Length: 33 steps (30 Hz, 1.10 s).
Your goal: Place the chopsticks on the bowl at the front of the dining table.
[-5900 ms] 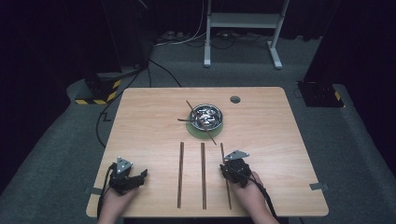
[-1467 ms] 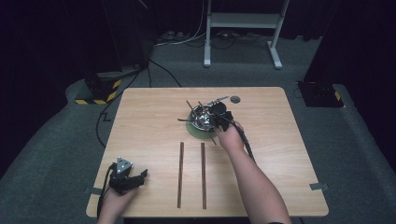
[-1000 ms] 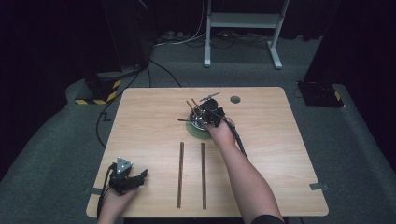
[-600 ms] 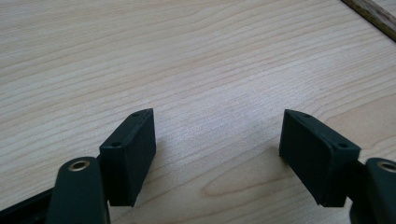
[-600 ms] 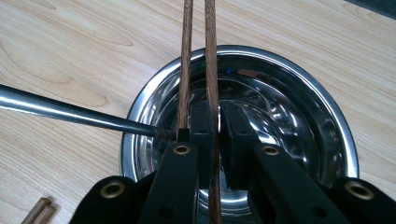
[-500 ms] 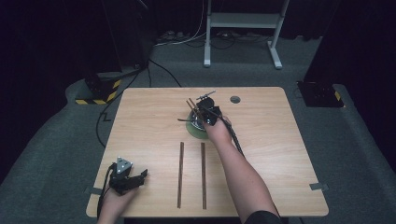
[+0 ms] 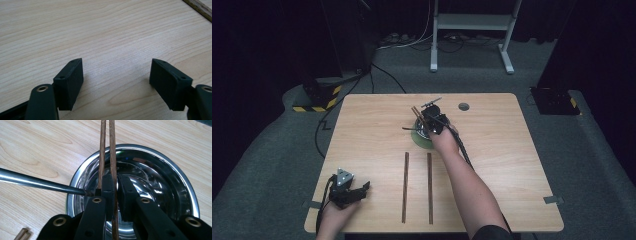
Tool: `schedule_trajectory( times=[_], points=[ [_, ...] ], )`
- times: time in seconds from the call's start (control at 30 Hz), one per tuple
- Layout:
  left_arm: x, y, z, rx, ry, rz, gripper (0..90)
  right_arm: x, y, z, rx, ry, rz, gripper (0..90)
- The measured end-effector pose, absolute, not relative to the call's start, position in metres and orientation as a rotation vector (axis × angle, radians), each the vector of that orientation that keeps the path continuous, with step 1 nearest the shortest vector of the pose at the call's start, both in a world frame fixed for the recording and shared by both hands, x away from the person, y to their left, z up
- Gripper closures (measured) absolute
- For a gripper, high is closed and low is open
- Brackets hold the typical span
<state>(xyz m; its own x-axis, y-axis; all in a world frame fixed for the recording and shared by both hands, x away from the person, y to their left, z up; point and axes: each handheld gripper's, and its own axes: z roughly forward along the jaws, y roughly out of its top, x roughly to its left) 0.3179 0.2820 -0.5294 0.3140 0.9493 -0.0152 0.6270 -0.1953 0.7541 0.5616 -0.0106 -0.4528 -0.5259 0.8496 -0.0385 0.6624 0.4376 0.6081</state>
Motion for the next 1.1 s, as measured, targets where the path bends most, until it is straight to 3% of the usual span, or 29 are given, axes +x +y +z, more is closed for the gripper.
schedule_trajectory(
  times=[0.5, 0.87, 1.1],
  points=[
    [0.318, 0.282, -0.529, 1.926, 1.392, 0.616, 27.5, 0.543, -0.028, -0.431, 1.257, 2.313, 0.874, 70.6],
    [0.318, 0.282, -0.529, 1.927, 1.393, 0.62, 27.5, 0.491, -0.08, -0.436, 1.122, 2.247, 0.882, 64.4],
    [0.318, 0.281, -0.529, 1.926, 1.395, 0.619, 27.4, 0.466, -0.114, -0.446, 1.124, 2.203, 0.887, 65.1]
  ],
)
